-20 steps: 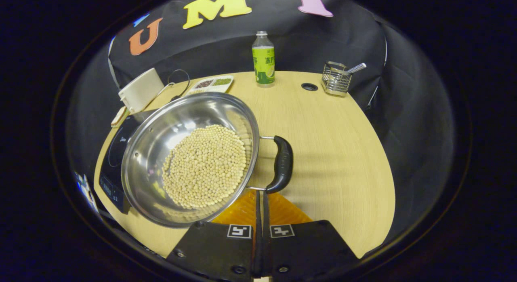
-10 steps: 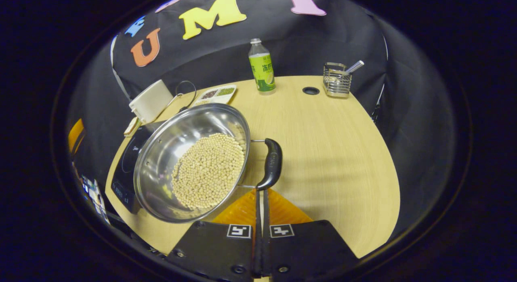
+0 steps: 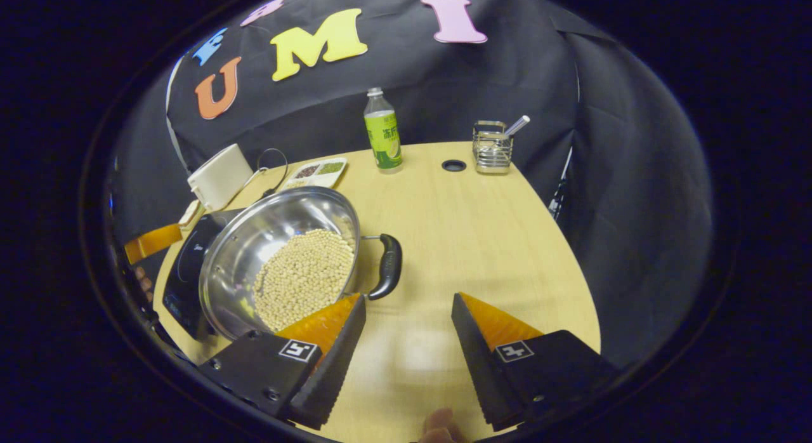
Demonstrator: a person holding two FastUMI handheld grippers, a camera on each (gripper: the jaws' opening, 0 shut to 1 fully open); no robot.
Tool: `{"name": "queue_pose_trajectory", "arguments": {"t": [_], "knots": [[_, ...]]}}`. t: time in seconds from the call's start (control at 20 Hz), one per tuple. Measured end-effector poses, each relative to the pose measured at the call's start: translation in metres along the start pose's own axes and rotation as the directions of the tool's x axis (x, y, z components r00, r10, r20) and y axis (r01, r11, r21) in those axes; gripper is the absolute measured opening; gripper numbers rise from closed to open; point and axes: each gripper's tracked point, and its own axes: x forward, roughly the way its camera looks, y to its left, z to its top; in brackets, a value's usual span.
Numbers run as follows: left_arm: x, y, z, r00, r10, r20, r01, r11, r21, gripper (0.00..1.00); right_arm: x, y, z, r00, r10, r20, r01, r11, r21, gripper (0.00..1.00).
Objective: First push the handle of the pot to place it horizontally, then grasp the pot with both hands and set it on the induction cooktop.
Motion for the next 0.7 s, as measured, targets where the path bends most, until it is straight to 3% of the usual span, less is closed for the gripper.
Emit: {"name": "queue_pose_trajectory", "arguments": {"t": [0.2, 0.45, 0.6, 0.7], "knots": [[0.018, -0.002, -0.016, 0.998, 0.019, -0.063, -0.017, 0.999, 0.032, 0.96, 0.012, 0.008, 0.018, 1.000, 0.018, 0.024, -0.018, 1.000, -0.020, 0.87], [0.038, -0.011, -0.026, 0.995, 0.016, -0.097, -0.010, 0.998, 0.058, 0.96, 0.031, 0.000, 0.041, 0.996, -0.014, 0.085, 0.016, 0.999, -0.031, 0.87], [0.047, -0.012, -0.034, 0.992, 0.018, -0.122, -0.011, 0.998, 0.061, 0.96, 0.028, 0.020, 0.055, 0.990, 0.054, 0.133, -0.049, 0.998, -0.039, 0.86], [0.054, -0.009, -0.039, 0.989, 0.028, -0.143, -0.019, 0.998, 0.061, 0.96, 0.039, 0.041, 0.048, 0.988, 0.121, 0.094, -0.119, 0.992, -0.029, 0.89]]}}
